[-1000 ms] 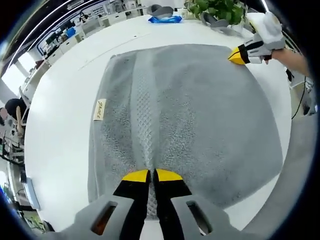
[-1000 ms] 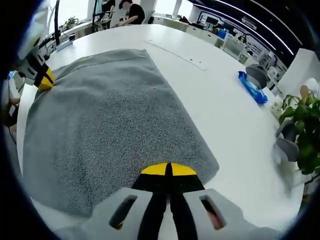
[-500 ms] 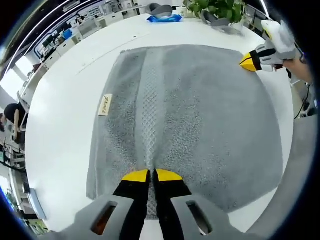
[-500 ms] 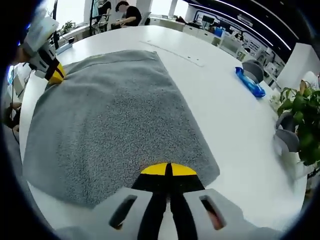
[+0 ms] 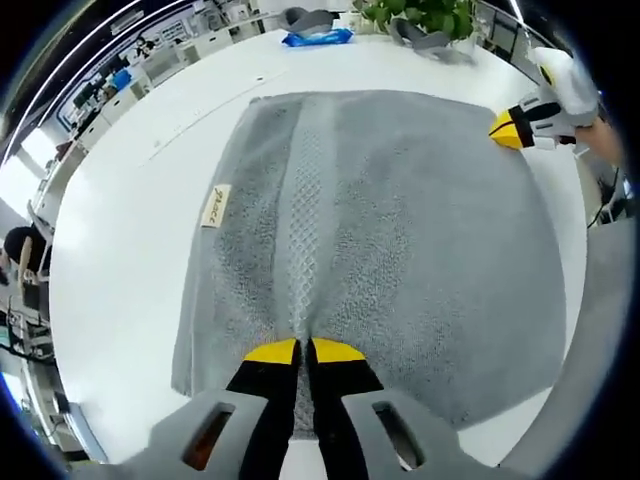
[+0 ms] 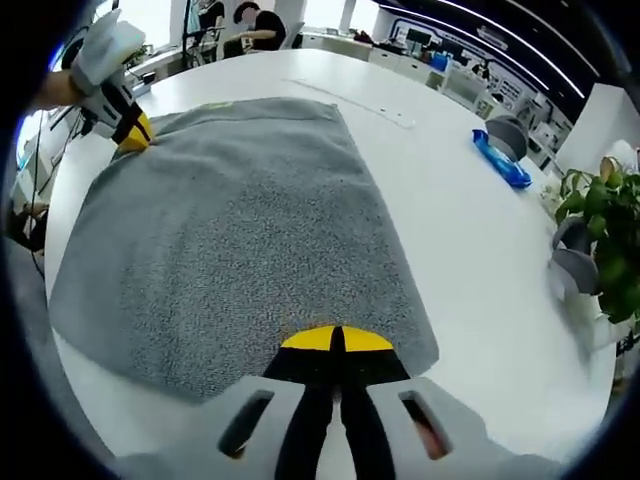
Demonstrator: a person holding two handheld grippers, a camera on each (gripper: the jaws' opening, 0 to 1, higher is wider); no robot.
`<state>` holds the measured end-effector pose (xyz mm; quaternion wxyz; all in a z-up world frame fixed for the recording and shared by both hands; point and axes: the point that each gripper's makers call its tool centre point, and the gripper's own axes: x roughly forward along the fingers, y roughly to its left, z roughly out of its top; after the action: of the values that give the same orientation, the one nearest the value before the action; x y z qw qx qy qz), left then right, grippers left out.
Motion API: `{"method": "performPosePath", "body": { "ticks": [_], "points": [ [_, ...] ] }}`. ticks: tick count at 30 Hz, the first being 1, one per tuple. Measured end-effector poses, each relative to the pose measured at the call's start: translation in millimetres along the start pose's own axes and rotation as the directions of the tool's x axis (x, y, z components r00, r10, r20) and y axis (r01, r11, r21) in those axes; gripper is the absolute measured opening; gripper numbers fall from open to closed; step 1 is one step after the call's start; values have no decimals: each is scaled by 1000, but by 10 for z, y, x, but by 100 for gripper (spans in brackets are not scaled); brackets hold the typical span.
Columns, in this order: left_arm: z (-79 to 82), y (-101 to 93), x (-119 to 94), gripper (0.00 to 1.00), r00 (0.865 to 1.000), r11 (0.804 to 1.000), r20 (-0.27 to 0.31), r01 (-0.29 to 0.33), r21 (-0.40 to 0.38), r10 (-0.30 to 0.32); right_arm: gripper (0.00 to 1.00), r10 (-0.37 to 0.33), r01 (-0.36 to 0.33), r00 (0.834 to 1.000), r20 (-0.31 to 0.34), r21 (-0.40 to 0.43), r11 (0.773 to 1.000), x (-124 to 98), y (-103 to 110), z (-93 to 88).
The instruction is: Fold the towel on the table until its edges align and the towel forms a compact rectangular stack.
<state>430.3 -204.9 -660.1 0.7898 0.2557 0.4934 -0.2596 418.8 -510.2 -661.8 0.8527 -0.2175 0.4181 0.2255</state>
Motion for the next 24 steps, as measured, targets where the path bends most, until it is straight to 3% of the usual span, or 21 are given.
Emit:
{"method": "performPosePath", "body": {
  "ticks": [8,15,24],
  "points": [
    [51,40,28,4,999,999,-3,41,13,-41,0,-2,2,1000,-11,-15,1000,-66,68,-78],
    [104,67,60,4,997,994,-38,70,85,-67,0,-2,1,1000,-25,-28,1000,-110,110,-123],
    [184,109,104,4,997,993,-45,68,95,-64,0,-3,2,1000,-19,-30,1000,-184,220,-200]
  ]
}}
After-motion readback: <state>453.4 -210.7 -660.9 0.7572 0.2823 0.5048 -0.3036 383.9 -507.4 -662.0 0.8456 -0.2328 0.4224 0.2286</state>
